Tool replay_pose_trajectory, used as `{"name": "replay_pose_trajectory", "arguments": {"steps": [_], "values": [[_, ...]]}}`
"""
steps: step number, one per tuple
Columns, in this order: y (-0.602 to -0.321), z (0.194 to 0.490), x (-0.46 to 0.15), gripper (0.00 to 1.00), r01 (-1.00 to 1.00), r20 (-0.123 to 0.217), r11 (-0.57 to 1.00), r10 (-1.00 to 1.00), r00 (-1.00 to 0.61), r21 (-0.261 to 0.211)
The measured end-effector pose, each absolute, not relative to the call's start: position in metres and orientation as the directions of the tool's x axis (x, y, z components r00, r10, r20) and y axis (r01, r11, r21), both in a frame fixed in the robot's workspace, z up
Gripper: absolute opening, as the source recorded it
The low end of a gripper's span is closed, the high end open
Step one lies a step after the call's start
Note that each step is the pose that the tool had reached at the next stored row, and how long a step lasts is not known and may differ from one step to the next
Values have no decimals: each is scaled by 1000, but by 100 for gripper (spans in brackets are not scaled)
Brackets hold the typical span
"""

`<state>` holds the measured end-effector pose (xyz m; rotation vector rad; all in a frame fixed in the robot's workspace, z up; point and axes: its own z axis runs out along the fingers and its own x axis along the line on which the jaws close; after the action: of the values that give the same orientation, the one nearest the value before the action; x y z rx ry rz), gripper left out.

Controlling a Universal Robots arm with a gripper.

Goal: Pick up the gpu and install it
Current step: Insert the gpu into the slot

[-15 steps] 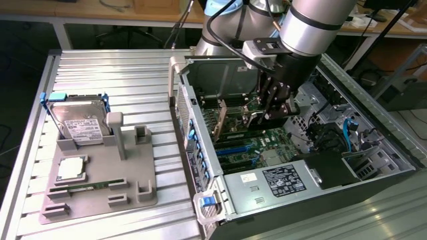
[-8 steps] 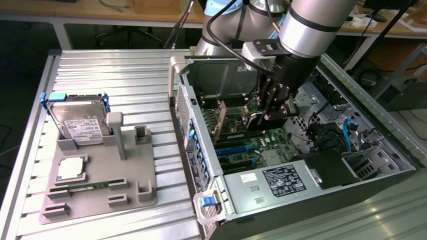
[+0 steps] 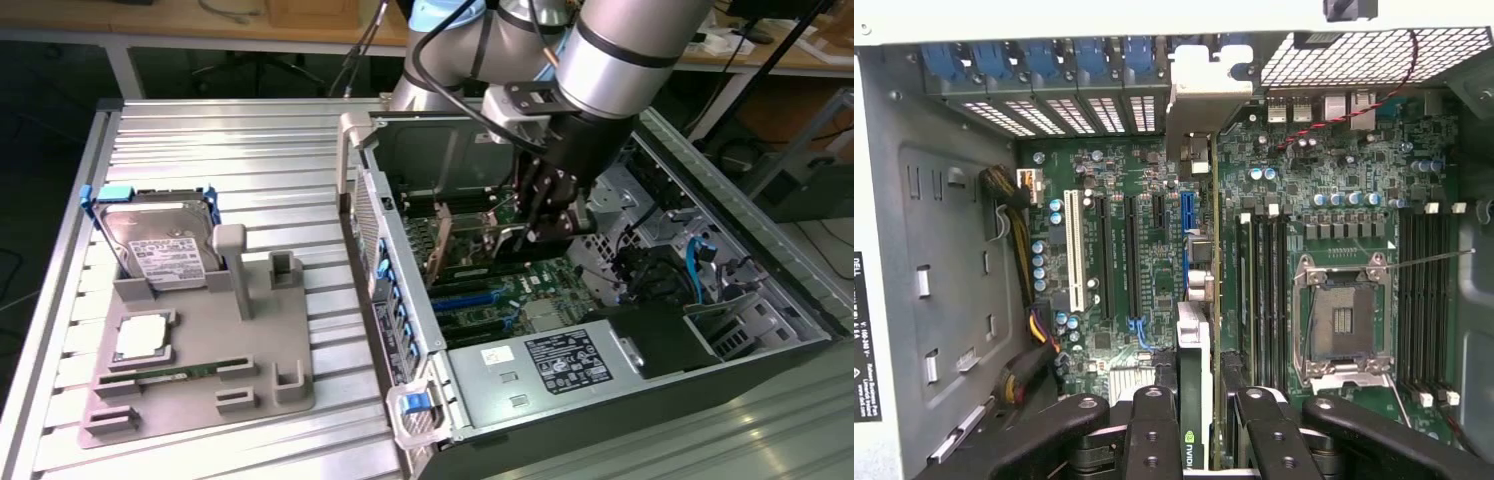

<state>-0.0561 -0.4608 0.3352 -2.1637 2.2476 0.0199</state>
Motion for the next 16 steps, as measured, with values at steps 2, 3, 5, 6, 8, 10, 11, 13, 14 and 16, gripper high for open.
{"name": "replay_pose_trajectory", "arguments": {"steps": [2,3,5,6,8,10,11,13,14,16], "values": [[-461,334,-56,27,-999,-24,38,-999,-38,-6],[-461,334,-56,27,-999,-25,38,-999,-38,-6],[-461,333,-57,27,-999,-24,38,-999,-38,-6],[-461,333,-57,27,-999,-24,38,-999,-38,-6],[-461,332,-57,27,-999,-24,38,-999,-38,-6],[-461,331,-57,27,-999,-24,38,-999,-38,-6],[-461,331,-57,27,-999,-24,38,-999,-38,-6],[-461,330,-57,27,-999,-24,38,-999,-38,-6],[-461,330,-57,27,-999,-24,38,-999,-38,-6],[-461,329,-57,27,-999,-24,38,-999,-38,-6]]}}
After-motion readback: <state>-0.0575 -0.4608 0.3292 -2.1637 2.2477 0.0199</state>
